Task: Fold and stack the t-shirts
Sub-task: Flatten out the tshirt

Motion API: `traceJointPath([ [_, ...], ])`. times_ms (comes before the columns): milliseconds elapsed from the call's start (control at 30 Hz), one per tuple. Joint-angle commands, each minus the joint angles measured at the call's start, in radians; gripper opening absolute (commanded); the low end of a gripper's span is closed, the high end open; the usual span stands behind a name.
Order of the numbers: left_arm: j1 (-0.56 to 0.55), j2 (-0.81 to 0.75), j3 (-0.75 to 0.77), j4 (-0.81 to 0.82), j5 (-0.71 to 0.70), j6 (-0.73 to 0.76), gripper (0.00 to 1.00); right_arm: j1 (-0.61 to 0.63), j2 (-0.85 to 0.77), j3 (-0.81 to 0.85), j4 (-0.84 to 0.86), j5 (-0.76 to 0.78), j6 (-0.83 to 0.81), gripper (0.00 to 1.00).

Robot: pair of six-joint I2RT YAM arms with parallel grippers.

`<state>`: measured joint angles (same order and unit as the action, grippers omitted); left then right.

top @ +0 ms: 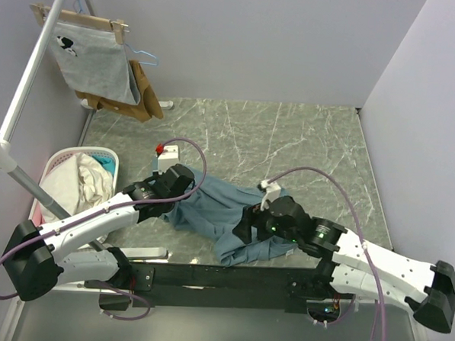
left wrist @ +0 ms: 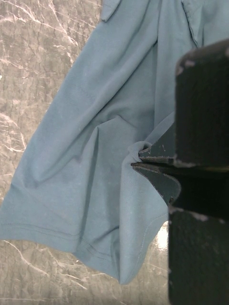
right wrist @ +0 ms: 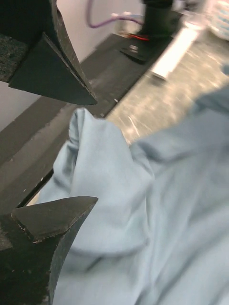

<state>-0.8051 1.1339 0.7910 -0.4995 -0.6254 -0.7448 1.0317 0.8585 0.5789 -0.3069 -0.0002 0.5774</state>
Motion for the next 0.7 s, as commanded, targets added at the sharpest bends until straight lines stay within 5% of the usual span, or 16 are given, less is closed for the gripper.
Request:
traceJointPath([
  [0,0.006,-0.008,0.011,0.019,0.003,0.012,0.02,-0.030,-0.062,-0.026,-0.122,0.112,0.101,0.84],
  [400,0.006,-0.022,0.014,0.012,0.006,0.022,0.02,-0.065,-0.018,-0.119,-0.139,0.221,0.225,0.82],
  [667,0.006,-0.020,0.014,0.015,0.007,0.022,0.02,-0.091,0.020,-0.165,0.003,0.132,0.188,0.79],
])
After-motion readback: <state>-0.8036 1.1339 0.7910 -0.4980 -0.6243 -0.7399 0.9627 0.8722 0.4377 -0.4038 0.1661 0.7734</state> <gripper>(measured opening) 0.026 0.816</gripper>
